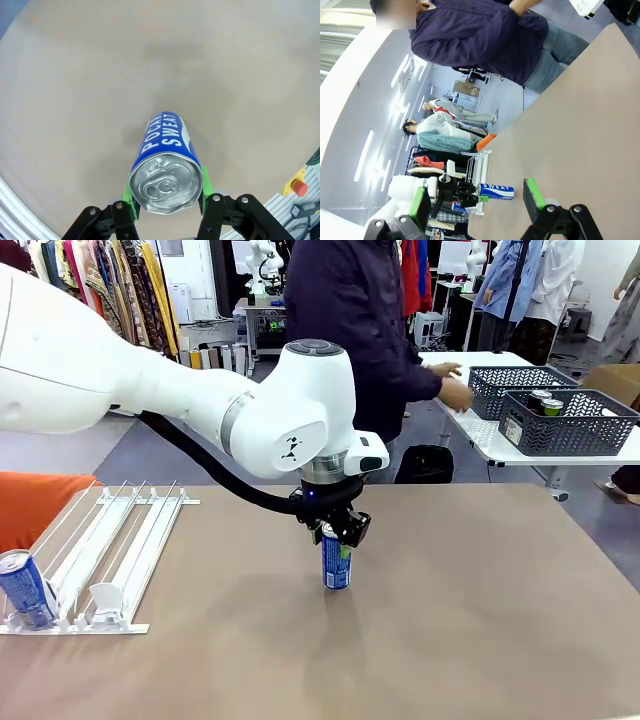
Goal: Retrieve and store the cans from the dispenser.
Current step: Pick up one can from the Automatic Can Dispenser and place it in the middle of the table.
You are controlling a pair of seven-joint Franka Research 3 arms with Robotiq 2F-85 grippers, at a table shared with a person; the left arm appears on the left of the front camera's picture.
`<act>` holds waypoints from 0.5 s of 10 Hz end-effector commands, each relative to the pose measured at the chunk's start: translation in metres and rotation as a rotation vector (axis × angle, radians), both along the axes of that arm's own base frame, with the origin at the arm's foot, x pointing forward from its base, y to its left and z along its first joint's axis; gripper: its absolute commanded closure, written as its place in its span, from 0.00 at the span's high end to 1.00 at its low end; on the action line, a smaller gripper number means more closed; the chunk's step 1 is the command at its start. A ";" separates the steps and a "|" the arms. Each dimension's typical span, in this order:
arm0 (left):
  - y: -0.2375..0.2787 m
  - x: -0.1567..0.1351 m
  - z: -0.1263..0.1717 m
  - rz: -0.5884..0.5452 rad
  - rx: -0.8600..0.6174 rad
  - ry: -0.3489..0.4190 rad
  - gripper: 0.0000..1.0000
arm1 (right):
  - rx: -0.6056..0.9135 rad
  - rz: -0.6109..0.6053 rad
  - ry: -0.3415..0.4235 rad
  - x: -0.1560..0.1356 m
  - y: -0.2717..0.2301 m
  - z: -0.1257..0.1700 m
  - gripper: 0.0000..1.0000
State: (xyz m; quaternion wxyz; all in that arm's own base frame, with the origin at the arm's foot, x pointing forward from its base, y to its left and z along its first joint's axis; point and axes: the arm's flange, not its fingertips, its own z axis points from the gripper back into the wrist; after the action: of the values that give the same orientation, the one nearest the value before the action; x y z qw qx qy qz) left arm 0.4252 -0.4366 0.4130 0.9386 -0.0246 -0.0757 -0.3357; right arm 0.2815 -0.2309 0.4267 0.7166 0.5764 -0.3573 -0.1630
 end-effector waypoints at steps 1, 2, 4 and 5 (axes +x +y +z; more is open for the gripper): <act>0.001 0.004 0.008 -0.011 0.014 0.011 0.64 | 0.019 -0.007 -0.003 0.001 -0.001 0.004 1.00; 0.002 0.002 0.008 -0.014 0.016 0.007 1.00 | 0.019 -0.007 -0.003 0.001 -0.001 0.004 1.00; 0.008 0.001 0.017 0.000 -0.002 -0.030 1.00 | 0.019 -0.007 -0.003 0.001 -0.001 0.004 1.00; 0.017 -0.002 0.031 0.010 -0.029 -0.055 1.00 | 0.019 -0.007 -0.003 0.001 -0.001 0.004 1.00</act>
State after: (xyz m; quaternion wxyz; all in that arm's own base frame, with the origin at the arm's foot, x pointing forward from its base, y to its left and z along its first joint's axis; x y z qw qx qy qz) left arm 0.4290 -0.4348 0.4325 0.9389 -0.0249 -0.0865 -0.3321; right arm 0.2816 -0.2309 0.4266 0.7166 0.5764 -0.3572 -0.1630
